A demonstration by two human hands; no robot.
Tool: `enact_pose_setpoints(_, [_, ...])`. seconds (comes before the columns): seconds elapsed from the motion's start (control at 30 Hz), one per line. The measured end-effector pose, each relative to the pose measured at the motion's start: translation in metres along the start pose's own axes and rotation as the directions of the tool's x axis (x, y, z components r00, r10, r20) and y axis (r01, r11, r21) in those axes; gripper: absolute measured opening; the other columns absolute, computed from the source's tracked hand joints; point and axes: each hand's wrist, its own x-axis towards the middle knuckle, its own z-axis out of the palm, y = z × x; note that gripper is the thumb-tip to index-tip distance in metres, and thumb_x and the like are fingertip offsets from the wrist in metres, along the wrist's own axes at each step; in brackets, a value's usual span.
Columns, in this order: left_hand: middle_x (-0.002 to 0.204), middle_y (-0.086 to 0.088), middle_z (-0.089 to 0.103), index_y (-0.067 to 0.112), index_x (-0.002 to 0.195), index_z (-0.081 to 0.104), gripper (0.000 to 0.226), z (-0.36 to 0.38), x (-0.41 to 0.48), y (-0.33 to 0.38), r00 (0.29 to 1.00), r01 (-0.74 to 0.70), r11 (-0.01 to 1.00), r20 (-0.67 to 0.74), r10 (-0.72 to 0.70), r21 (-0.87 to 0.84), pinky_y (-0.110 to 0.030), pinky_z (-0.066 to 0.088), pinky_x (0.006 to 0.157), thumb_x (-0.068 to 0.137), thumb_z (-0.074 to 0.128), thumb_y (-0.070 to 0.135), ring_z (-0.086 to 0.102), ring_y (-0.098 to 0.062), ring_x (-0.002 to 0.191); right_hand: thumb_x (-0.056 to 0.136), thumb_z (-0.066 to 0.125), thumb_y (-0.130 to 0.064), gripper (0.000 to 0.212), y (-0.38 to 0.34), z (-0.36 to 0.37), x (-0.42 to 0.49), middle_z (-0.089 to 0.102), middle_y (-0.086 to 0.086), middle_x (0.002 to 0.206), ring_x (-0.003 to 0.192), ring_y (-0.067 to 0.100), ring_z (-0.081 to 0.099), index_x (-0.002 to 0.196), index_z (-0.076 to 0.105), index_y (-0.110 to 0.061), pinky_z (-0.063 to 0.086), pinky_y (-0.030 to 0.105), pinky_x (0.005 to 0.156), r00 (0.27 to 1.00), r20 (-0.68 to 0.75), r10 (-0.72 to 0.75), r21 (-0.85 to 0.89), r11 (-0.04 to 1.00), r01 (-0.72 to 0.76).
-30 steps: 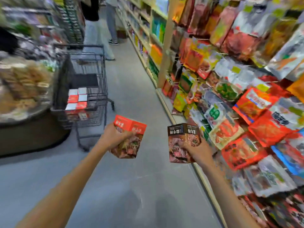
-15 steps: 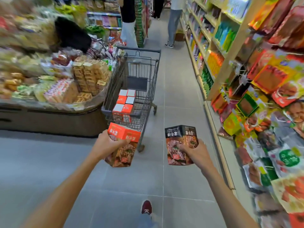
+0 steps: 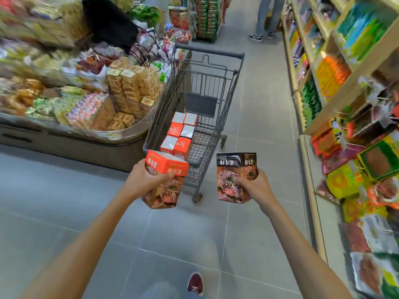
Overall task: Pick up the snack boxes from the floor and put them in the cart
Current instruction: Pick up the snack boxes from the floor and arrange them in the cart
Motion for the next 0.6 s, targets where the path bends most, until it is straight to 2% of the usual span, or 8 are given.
enact_pose_setpoints(0.07, [0.082,0.038,0.067,0.036,0.097,0.057,0.037,-0.005,0.019,-0.001,1.0,0.017,1.0,-0.013,-0.017,-0.004,-0.017,0.047,0.069,0.074,0.085,0.033,0.066,0.013,0.079,0.066,0.089,-0.02,0.051,-0.01,0.009,0.022,0.065,-0.001,0.104,0.093,0.015,0.067,0.102,0.053,-0.026,0.058,0.043,0.087,1.0,0.013,0.018,0.009,1.0,-0.019])
enact_pose_setpoints(0.1, [0.081,0.038,0.067,0.037,0.097,0.056,0.037,-0.007,0.029,-0.001,1.0,0.022,1.0,-0.019,-0.022,-0.003,-0.017,0.046,0.069,0.074,0.085,0.032,0.065,0.015,0.078,0.059,0.089,-0.026,0.065,-0.014,0.014,0.034,0.064,0.003,0.11,0.097,0.017,0.066,0.112,0.052,-0.02,0.058,0.045,0.088,0.999,0.019,0.025,0.002,1.0,-0.025])
enact_pose_setpoints(0.17, [0.075,0.031,0.068,0.039,0.092,0.051,0.039,-0.01,0.05,0.0,0.999,0.034,0.999,-0.041,-0.034,-0.004,-0.014,0.043,0.065,0.075,0.085,0.029,0.062,0.02,0.072,0.059,0.088,-0.024,0.083,-0.023,0.023,0.058,0.06,0.006,0.121,0.104,0.017,0.064,0.128,0.044,-0.013,0.057,0.041,0.087,0.999,0.035,0.041,0.001,0.999,-0.041])
enact_pose_setpoints(0.23, [0.074,0.026,0.065,0.041,0.089,0.046,0.043,-0.014,0.073,0.0,0.997,0.047,0.999,-0.056,-0.046,0.0,-0.012,0.04,0.064,0.075,0.085,0.029,0.063,0.013,0.07,0.07,0.086,-0.012,0.08,-0.028,0.033,0.084,0.056,0.005,0.125,0.106,0.013,0.06,0.132,0.037,-0.013,0.053,0.027,0.079,0.998,0.046,0.038,0.005,0.999,-0.039])
enact_pose_setpoints(0.3, [0.086,0.024,0.061,0.041,0.091,0.046,0.044,-0.019,0.098,-0.004,0.997,0.059,0.998,-0.048,-0.059,-0.006,-0.015,0.043,0.066,0.074,0.085,0.031,0.061,0.007,0.077,0.072,0.085,-0.008,0.077,-0.035,0.043,0.11,0.053,0.004,0.126,0.107,0.012,0.058,0.13,0.035,-0.016,0.049,0.021,0.074,0.997,0.054,0.045,0.009,0.999,-0.046])
enact_pose_setpoints(0.4, [0.096,0.023,0.058,0.035,0.104,0.048,0.049,-0.028,0.139,-0.008,0.996,0.08,0.997,-0.026,-0.081,-0.021,-0.015,0.043,0.068,0.073,0.086,0.036,0.059,0.005,0.084,0.073,0.085,-0.009,0.083,-0.044,0.059,0.15,0.053,0.003,0.127,0.111,0.013,0.058,0.136,0.031,-0.014,0.048,0.021,0.074,0.996,0.071,0.063,0.032,0.997,-0.065])
enact_pose_setpoints(0.5, [0.095,0.024,0.057,0.042,0.096,0.045,0.046,-0.041,0.184,-0.007,0.997,0.076,0.997,-0.012,-0.076,-0.029,-0.013,0.042,0.068,0.074,0.085,0.034,0.063,0.006,0.077,0.074,0.085,-0.01,0.087,-0.061,0.078,0.191,0.054,-0.001,0.124,0.108,0.009,0.058,0.139,0.028,-0.013,0.049,0.02,0.073,0.992,0.091,0.09,0.06,0.994,-0.096])
enact_pose_setpoints(0.6, [0.098,0.022,0.062,0.043,0.097,0.047,0.046,-0.056,0.226,-0.002,0.997,0.079,0.996,-0.014,-0.08,-0.048,-0.014,0.044,0.069,0.072,0.085,0.037,0.065,0.008,0.08,0.074,0.086,-0.01,0.089,-0.082,0.095,0.235,0.054,-0.005,0.12,0.107,0.005,0.056,0.14,0.027,-0.014,0.048,0.021,0.076,0.989,0.109,0.099,0.076,0.991,-0.108])
